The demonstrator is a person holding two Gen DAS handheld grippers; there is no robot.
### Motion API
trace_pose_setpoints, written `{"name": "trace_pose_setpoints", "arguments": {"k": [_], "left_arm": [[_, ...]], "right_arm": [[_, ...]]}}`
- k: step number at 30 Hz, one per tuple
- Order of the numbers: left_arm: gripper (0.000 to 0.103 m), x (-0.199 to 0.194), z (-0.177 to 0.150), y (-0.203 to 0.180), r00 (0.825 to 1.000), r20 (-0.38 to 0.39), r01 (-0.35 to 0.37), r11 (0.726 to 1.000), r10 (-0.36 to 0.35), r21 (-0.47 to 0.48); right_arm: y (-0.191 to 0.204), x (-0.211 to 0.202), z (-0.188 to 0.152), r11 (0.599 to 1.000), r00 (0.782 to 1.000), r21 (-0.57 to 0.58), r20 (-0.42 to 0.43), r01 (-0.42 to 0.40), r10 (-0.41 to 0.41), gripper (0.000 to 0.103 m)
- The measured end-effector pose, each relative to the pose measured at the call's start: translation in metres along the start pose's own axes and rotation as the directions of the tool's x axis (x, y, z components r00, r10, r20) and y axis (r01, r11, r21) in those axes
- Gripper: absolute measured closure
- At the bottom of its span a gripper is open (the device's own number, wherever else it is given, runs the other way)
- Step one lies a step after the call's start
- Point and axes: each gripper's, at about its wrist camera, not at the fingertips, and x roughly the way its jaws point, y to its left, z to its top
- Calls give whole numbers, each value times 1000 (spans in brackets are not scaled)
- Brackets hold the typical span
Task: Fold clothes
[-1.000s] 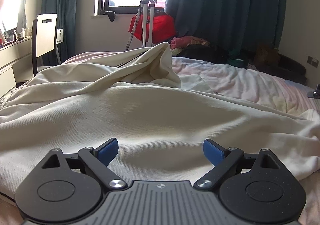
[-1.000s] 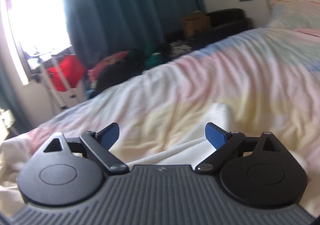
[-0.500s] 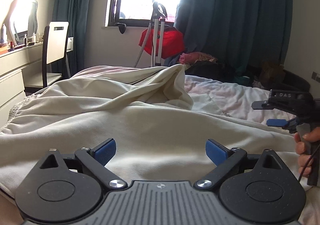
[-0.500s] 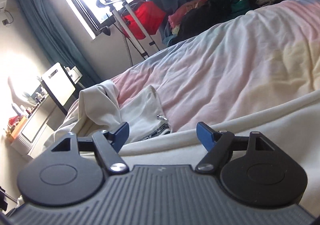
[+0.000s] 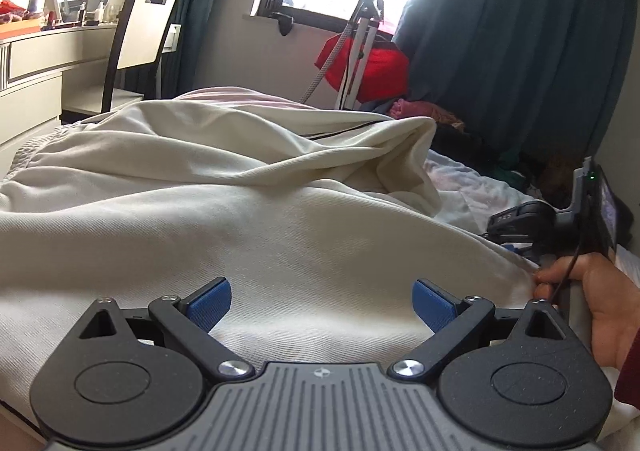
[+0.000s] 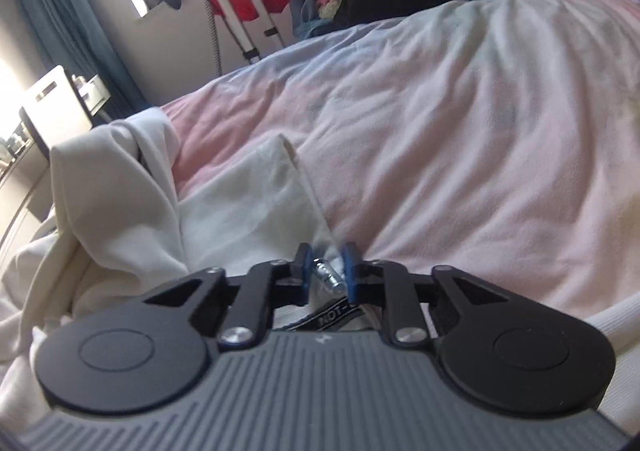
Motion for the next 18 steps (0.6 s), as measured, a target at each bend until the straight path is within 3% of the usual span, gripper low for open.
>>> {"name": "trace_pose_setpoints", "arguments": {"k": [5,8,12,18], "left_arm": [[5,1,-4,0,999,-29,-15,1000,15,5],[5,-4,-6,-4,1000,-20,-22,999,23,27],[5,-10,-8,-8,1000,-11,-20,999,20,49],[5,-9,-12,-18,1000,-4,-25,994,25,104]], "right_arm": [[-11,-35,23,1000,992,15,126,10,-12,91],[-23,-56,46,993,974,64,197,101,-112,91],[-47,-83,84,968,934,107,260,226,-246,91],[-116,-127,141,906,832,219,362,361,-419,91]]}}
